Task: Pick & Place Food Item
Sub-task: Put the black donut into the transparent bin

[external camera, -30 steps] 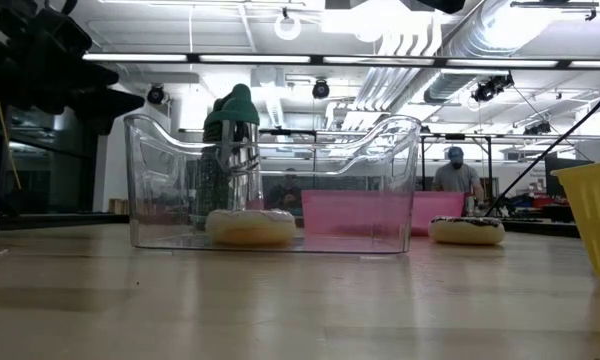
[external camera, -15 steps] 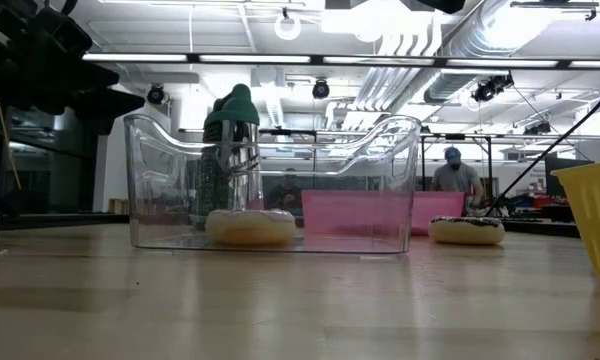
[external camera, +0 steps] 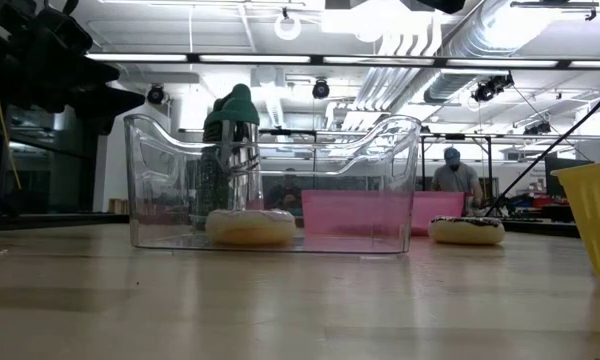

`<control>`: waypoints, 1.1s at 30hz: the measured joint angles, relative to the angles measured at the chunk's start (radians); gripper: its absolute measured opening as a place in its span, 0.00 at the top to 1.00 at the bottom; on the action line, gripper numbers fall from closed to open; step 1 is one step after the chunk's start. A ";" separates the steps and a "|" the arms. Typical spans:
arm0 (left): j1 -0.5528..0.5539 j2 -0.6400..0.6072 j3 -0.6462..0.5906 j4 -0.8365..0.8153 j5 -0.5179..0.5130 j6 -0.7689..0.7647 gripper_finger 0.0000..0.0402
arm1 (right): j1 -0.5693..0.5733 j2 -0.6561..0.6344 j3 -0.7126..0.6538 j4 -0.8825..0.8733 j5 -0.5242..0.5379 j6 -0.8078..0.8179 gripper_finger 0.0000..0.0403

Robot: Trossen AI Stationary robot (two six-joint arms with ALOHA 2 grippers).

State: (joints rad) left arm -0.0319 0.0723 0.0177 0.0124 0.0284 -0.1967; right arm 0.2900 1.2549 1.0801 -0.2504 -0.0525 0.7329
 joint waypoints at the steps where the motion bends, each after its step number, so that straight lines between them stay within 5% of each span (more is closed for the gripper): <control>1: 0.000 0.000 0.000 0.000 0.000 0.002 0.39 | 0.000 0.000 0.000 0.000 0.000 0.000 0.79; 33: 0.000 0.000 0.000 0.004 -0.003 0.010 0.39 | 0.000 0.000 0.000 0.000 0.000 0.000 0.79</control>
State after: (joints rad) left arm -0.0319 0.0723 0.0177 0.0166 0.0250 -0.1867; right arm 0.2897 1.2549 1.0801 -0.2506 -0.0525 0.7330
